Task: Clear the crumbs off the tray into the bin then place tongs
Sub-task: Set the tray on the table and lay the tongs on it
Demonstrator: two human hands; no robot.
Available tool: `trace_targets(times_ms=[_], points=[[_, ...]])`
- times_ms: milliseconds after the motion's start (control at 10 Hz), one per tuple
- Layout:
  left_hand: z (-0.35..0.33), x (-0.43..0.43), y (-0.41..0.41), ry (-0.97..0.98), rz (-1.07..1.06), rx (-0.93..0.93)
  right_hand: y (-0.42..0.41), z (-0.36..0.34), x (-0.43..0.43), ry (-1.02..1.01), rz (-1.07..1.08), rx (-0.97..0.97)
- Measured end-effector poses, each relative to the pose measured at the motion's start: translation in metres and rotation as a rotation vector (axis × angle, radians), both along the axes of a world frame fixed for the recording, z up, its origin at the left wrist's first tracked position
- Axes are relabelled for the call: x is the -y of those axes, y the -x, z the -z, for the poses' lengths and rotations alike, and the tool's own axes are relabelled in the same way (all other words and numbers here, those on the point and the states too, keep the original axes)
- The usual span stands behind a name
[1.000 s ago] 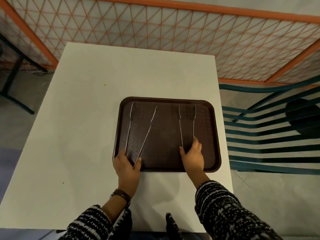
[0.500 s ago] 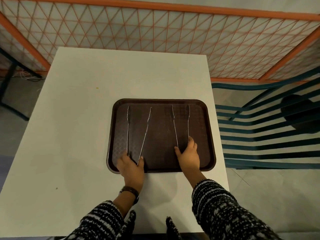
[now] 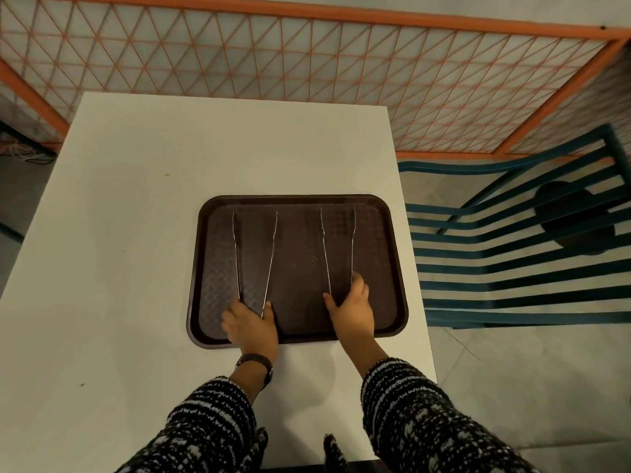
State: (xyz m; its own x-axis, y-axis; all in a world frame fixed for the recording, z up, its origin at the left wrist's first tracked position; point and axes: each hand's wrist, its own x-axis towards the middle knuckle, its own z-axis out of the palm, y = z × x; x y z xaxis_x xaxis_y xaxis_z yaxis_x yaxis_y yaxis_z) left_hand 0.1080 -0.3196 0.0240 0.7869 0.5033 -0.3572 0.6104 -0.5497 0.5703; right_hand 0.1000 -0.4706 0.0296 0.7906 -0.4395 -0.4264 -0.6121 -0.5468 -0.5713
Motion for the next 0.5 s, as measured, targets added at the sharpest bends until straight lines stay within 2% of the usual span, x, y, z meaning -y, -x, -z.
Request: trace_targets(times_ms=[500], points=[[0.0032,-0.0096,-0.0076,-0.001,0.059,-0.018,0.0014,-0.0018,0.0026,-0.021,-0.007,0.023]])
